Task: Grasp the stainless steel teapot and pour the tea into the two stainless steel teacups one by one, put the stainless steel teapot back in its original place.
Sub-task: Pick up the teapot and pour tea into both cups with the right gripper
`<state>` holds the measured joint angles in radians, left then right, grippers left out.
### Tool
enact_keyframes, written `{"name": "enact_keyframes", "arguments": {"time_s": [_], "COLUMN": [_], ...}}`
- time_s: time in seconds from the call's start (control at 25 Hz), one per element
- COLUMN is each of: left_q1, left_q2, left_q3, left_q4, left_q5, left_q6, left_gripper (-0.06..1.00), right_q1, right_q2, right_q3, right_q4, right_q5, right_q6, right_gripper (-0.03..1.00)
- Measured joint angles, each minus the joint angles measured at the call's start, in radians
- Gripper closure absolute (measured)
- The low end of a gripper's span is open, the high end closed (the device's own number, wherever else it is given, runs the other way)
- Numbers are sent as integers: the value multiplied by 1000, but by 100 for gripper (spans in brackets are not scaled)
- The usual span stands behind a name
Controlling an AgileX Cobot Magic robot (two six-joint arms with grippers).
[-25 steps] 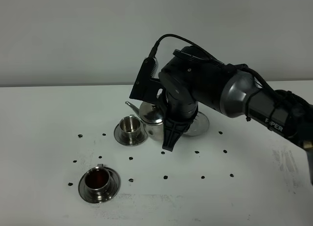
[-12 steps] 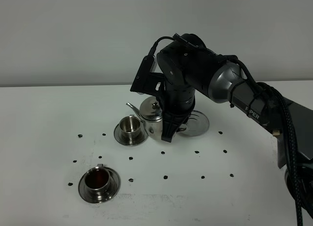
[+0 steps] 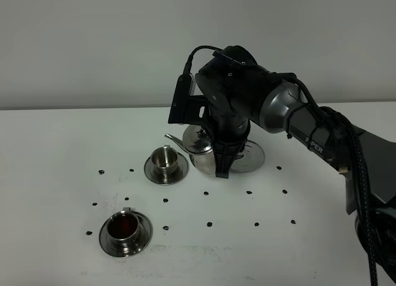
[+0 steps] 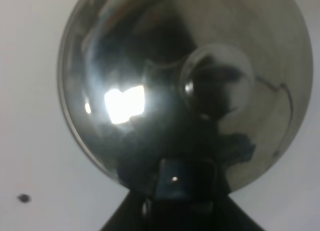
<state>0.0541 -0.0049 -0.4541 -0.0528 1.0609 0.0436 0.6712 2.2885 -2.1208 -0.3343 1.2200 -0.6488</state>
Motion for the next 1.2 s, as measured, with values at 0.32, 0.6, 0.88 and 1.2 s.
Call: {"name": "enact_keyframes", "arguments": {"time_s": [0.32,0.6,0.88,1.2], "left_q1": [0,0,0,0], "left_q2": [0,0,0,0], "left_q3": [0,0,0,0], "left_q4": [0,0,0,0], "left_q5": [0,0,0,0], "left_q6": [0,0,0,0], "left_gripper": [70,70,70,70], "right_q1": [3,3,-5,-26], "right_q2": [25,25,25,25], "right_q3": [1,0,0,0], "right_q4": [-53,-88,-105,-110], "right_q5": [-72,-96,-153,-179], "right_q6": [-133,-273,-342,-427], "right_gripper": [78,78,78,78]}}
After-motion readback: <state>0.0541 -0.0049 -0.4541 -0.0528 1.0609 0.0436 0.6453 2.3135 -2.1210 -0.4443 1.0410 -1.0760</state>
